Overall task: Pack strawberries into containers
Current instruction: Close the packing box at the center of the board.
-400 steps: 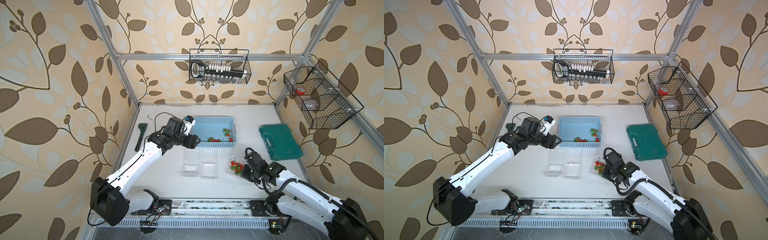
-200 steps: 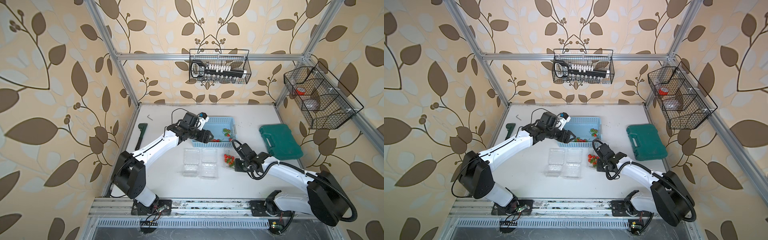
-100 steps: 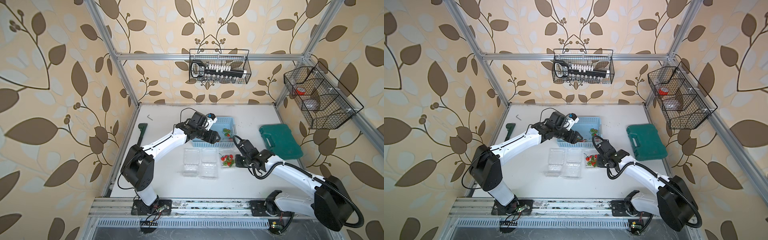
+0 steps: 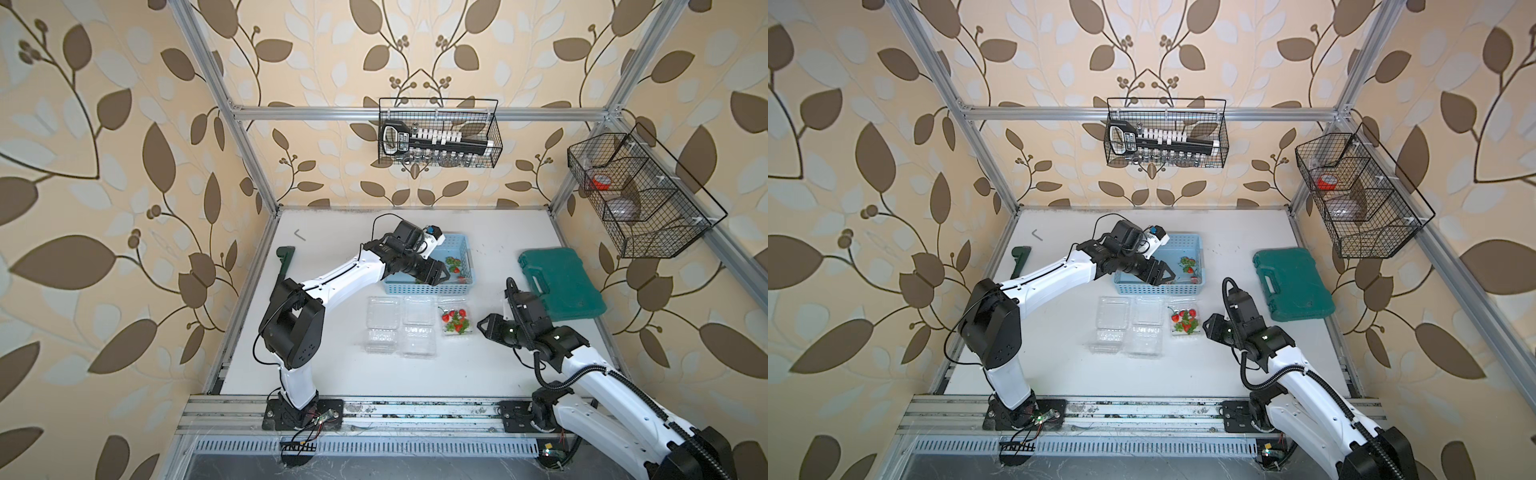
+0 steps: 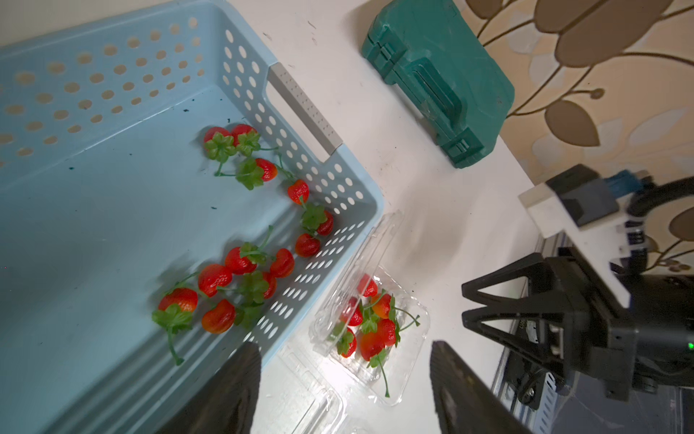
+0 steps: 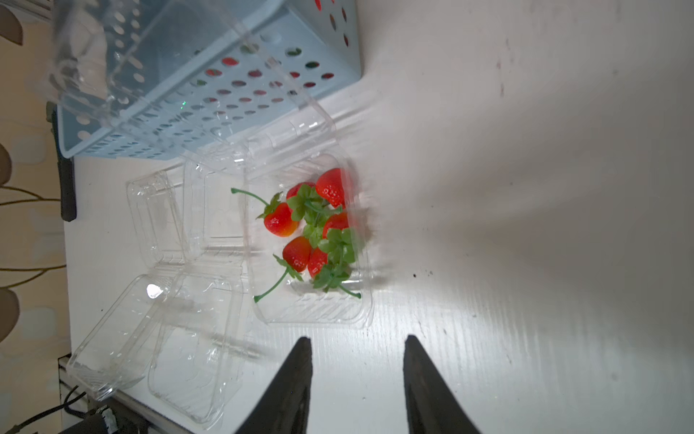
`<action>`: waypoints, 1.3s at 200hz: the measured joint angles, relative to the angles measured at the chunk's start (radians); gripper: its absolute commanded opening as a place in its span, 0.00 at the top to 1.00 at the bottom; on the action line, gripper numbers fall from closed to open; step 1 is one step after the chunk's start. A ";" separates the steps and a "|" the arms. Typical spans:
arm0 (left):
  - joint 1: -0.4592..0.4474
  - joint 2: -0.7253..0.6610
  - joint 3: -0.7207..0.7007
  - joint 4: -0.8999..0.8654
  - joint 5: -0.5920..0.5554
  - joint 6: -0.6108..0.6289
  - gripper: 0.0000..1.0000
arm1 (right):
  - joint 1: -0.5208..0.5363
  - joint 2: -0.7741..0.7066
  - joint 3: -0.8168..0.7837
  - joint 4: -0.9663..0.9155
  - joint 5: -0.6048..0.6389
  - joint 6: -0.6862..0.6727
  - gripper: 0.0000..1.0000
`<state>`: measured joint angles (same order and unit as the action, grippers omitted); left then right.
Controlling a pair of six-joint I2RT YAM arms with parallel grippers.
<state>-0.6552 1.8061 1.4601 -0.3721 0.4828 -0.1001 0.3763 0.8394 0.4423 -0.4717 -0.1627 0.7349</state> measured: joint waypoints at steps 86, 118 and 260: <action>-0.031 0.076 0.013 0.002 0.055 0.019 0.28 | -0.002 -0.014 -0.059 0.050 -0.113 0.055 0.59; -0.048 0.090 0.022 0.003 0.061 0.020 0.29 | -0.002 -0.002 -0.071 0.064 -0.124 0.061 0.59; -0.205 0.028 -0.097 0.027 0.029 0.018 0.30 | -0.047 -0.102 -0.107 0.026 -0.095 0.096 0.60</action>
<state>-0.8600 1.8343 1.3632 -0.3450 0.5117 -0.0826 0.3290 0.7376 0.3355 -0.4454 -0.2573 0.8307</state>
